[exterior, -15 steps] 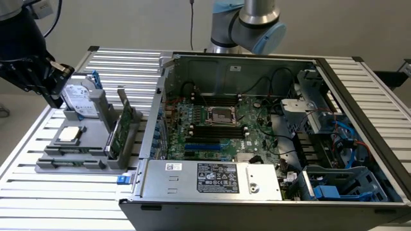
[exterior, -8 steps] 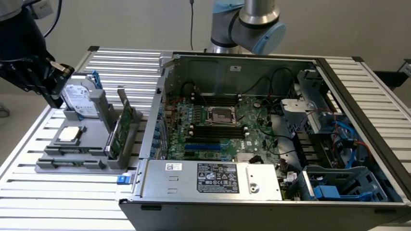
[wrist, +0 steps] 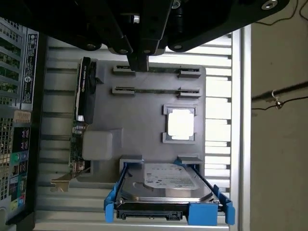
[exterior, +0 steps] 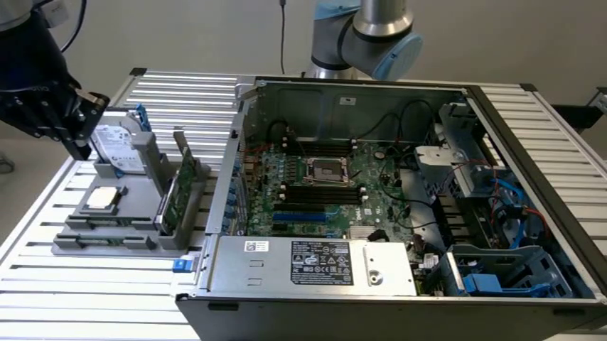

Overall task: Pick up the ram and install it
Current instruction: 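Pick up the ram and move it above insertion slot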

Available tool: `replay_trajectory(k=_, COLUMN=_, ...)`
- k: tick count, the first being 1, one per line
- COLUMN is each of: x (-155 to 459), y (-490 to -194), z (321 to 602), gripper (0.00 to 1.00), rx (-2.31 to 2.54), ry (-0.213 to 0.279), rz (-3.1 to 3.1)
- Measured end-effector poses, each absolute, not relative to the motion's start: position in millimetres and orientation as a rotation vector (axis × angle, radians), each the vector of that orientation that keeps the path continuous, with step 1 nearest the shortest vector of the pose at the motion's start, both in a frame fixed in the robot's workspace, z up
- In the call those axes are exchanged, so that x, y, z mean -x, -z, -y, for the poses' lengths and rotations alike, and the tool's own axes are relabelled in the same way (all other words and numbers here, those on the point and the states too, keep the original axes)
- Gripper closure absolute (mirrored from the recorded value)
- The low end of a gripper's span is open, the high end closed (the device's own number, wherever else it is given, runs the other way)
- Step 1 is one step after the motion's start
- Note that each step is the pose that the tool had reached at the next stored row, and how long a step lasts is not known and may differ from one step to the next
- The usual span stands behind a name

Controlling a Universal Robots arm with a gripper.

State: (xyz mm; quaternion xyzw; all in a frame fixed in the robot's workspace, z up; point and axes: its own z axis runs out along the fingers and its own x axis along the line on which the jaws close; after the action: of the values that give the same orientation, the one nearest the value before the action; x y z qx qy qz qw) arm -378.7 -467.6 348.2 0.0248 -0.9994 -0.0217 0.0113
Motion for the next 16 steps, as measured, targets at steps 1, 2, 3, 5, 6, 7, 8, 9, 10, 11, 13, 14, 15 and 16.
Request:
replay_trajectory(k=1, x=378.7, y=-348.2, z=467.6, gripper=0.89, rx=-0.105, ry=0.067, rz=3.116)
replay_trajectory(k=2, x=378.7, y=-348.1, z=467.6, gripper=0.89, rx=-0.133, ry=0.067, rz=3.115)
replay_trajectory(k=3, x=378.7, y=-348.1, z=467.6, gripper=0.89, rx=-0.161, ry=0.067, rz=3.113)
replay_trajectory(k=5, x=378.7, y=-348.0, z=467.6, gripper=0.89, rx=-0.219, ry=0.066, rz=3.109)
replay_trajectory(k=6, x=378.7, y=-348.0, z=467.6, gripper=0.89, rx=-0.247, ry=0.066, rz=3.106)
replay_trajectory(k=7, x=378.7, y=-347.9, z=467.6, gripper=0.89, rx=-0.276, ry=0.065, rz=3.103)
replay_trajectory(k=8, x=378.7, y=-347.9, z=467.6, gripper=0.89, rx=-0.304, ry=0.065, rz=3.1)
replay_trajectory(k=9, x=378.7, y=-347.8, z=467.6, gripper=0.89, rx=-0.331, ry=0.065, rz=3.097)
replay_trajectory(k=10, x=378.7, y=-347.8, z=467.6, gripper=0.89, rx=-0.36, ry=0.064, rz=3.094)
replay_trajectory(k=11, x=378.7, y=-347.7, z=467.6, gripper=0.89, rx=-0.388, ry=0.064, rz=3.09)
replay_trajectory(k=13, x=378.7, y=-347.6, z=467.6, gripper=0.89, rx=-0.443, ry=0.063, rz=3.082)
replay_trajectory(k=14, x=378.7, y=-347.6, z=467.6, gripper=0.89, rx=-0.471, ry=0.063, rz=3.077)
replay_trajectory(k=15, x=378.6, y=-347.6, z=467.6, gripper=0.89, rx=-0.499, ry=0.062, rz=3.073)
replay_trajectory(k=16, x=378.6, y=-347.5, z=467.6, gripper=0.89, rx=-0.528, ry=0.062, rz=3.067)
